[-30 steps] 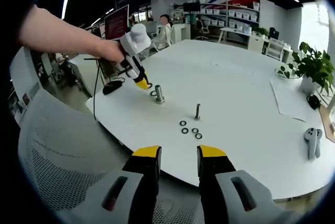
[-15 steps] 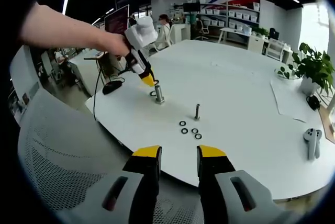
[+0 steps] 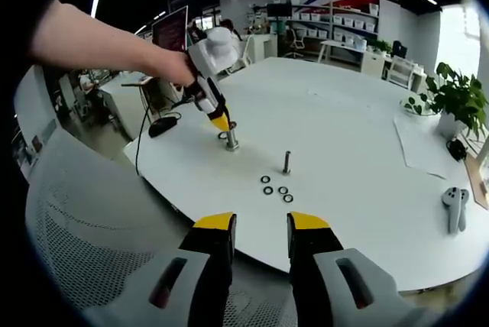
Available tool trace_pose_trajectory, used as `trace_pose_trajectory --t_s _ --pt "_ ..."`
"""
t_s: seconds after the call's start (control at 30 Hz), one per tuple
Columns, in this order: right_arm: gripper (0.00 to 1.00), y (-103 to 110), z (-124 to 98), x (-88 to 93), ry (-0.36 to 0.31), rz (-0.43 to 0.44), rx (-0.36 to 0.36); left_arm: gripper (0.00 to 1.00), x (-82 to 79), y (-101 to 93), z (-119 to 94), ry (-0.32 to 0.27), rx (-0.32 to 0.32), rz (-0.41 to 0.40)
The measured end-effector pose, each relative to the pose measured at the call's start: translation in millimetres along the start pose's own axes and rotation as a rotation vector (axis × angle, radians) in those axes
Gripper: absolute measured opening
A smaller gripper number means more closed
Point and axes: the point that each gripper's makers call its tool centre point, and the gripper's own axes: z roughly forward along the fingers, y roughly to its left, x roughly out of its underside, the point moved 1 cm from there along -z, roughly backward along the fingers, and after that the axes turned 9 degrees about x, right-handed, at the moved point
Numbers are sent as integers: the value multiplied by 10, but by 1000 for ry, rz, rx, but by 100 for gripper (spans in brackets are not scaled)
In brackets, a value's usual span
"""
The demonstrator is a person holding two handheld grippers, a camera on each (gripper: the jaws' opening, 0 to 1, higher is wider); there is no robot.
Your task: Place the washer onto the threaded stud by aligning its center hole with the stud, sliding it down to the base, and recovering from edge contact or off-axis alignment until the washer reaches the visible bottom stop.
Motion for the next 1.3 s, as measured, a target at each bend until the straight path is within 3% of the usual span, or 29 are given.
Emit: trace_pose_trajectory --t_s 0.43,0.77,0.93,1.3 --pt "29 -24 6 22 9 0 11 19 52 143 347 72 -10 13" --pt "29 -44 8 31 15 3 21 19 118 128 394 86 -11 -13" --pt "29 -49 11 35 17 2 22 19 131 138 436 74 -13 -58" --pt "29 -50 12 36 18 2 23 22 150 174 535 52 -11 -77"
